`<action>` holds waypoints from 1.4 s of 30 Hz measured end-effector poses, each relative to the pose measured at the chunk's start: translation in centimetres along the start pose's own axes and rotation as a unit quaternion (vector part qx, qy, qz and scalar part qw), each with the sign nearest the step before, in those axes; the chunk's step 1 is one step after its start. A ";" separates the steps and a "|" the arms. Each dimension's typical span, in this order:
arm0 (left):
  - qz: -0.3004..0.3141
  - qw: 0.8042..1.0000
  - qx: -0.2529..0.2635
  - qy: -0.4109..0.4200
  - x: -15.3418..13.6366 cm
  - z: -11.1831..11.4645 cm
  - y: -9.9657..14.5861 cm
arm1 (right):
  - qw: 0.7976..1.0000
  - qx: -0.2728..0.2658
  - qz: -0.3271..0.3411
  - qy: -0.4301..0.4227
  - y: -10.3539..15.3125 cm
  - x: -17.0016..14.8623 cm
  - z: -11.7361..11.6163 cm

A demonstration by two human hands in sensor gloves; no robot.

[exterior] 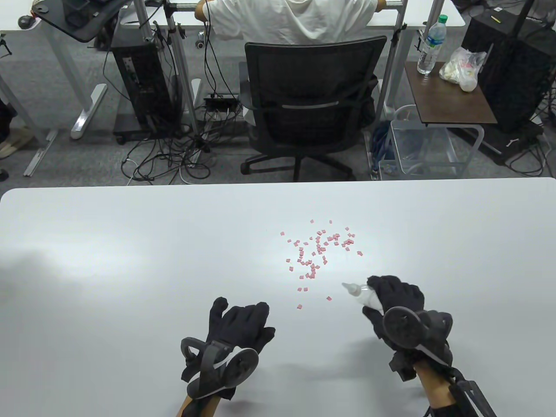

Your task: Squeeze empty conical bottle to blow paper scraps with air puff

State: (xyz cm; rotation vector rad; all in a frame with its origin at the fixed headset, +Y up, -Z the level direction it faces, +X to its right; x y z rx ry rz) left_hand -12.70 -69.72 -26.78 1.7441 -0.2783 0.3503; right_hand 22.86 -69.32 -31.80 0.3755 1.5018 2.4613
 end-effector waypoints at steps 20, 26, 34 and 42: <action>-0.019 0.998 -0.065 -0.016 -0.9 1.3 -0.7 | 0.934 0.007 -0.354 -0.039 -5.9 -12.7 -5.4; -0.016 0.998 -0.064 -0.014 -0.9 1.2 -0.8 | 0.931 0.012 -0.363 -0.033 -6.0 -13.5 -6.0; -0.019 0.996 -0.078 -0.022 -0.9 1.3 -1.0 | 0.934 0.066 -0.350 -0.011 -5.8 -13.3 -6.6; -0.023 0.995 -0.093 -0.024 -0.9 1.4 -1.1 | 0.949 0.052 -0.310 0.016 -4.2 -12.5 -3.0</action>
Point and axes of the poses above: the tracker on the back of each hand, its own x axis roughly to the thumb side, its own y axis roughly from the fingertips to the wrist, z = x × y, the point moved 2 cm from there along -y, roughly from the wrist to the fingertips, and after that the axes turned 10 degrees about -x, right-handed, at the moved point
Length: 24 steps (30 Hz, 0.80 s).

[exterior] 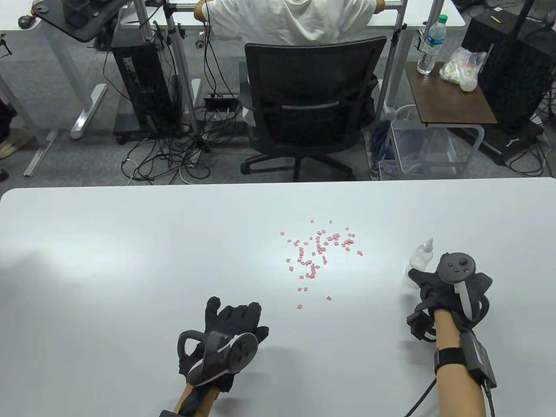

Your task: Squeeze empty conical bottle to blow paper scraps with air puff

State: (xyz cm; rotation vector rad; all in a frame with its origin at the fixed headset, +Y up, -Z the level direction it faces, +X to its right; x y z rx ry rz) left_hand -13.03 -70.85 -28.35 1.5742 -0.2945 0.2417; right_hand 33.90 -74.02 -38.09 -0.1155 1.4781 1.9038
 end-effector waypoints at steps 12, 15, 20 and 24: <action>-0.064 0.997 -0.040 0.000 -0.8 -0.9 -0.6 | 0.985 0.097 0.145 0.011 10.4 2.9 2.2; -0.084 0.996 -0.026 -0.013 -1.5 -2.4 -0.7 | 0.977 0.060 0.207 -0.003 13.0 6.2 2.9; -0.134 0.990 0.031 -0.019 -3.9 -5.1 -0.2 | 0.932 -0.138 0.335 -0.016 17.5 10.5 4.9; -0.156 0.986 0.059 0.017 -5.0 -5.3 0.8 | 0.901 -0.206 0.380 0.034 19.5 11.3 4.2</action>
Point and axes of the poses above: the tracker on the back of each hand, its own x axis roughly to the thumb side, its own y axis roughly from the fingertips to the wrist, z = x × y, the point moved 2 cm from there along -y, roughly from the wrist to the fingertips, and after that the axes turned 10 degrees about -x, right-handed, at the moved point
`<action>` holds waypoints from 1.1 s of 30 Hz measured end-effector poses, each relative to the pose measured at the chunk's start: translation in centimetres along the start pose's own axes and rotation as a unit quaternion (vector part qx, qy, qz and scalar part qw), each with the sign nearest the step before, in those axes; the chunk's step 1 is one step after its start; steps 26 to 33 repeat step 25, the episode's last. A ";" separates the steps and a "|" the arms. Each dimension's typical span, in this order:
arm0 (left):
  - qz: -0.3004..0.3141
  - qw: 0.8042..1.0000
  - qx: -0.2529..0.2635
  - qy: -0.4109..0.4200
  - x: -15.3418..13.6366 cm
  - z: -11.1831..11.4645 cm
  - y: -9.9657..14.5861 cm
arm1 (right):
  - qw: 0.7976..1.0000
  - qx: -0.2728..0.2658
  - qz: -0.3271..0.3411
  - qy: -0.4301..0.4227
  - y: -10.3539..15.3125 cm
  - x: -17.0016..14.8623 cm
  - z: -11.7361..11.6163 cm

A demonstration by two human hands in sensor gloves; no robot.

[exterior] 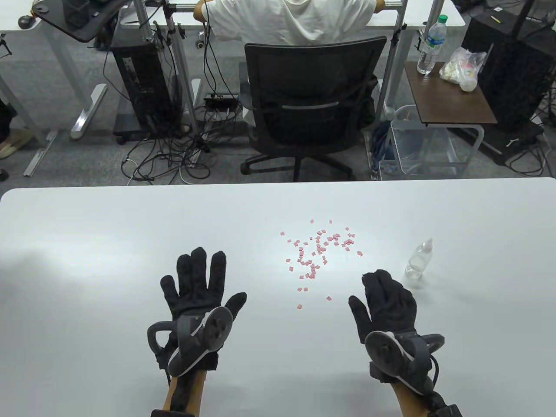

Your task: Squeeze empty conical bottle to blow paper scraps with air puff

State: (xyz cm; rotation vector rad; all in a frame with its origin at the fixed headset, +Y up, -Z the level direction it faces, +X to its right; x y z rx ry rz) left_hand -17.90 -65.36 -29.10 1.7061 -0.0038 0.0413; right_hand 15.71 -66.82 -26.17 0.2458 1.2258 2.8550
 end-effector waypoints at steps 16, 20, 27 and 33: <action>0.009 0.993 -0.119 -0.007 -0.5 4.2 0.3 | 0.988 0.155 0.002 0.019 2.1 -1.3 -5.5; 0.008 0.991 -0.130 -0.010 -0.6 4.4 0.4 | 0.988 0.153 0.004 0.011 2.0 -1.0 -5.4; 0.000 0.990 -0.142 -0.007 -1.1 4.8 0.5 | 0.989 0.151 0.007 -0.001 2.2 -0.8 -5.4; 0.000 0.990 -0.142 -0.007 -1.1 4.8 0.5 | 0.989 0.151 0.007 -0.001 2.2 -0.8 -5.4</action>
Point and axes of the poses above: the tracker on the back of each hand, its own x axis roughly to the thumb side, its own y axis roughly from the fingertips to the wrist, z = x × y, the point moved 2 cm from there along -y, roughly from the wrist to the fingertips, and after that the axes turned 10 degrees about -x, right-handed, at the moved point
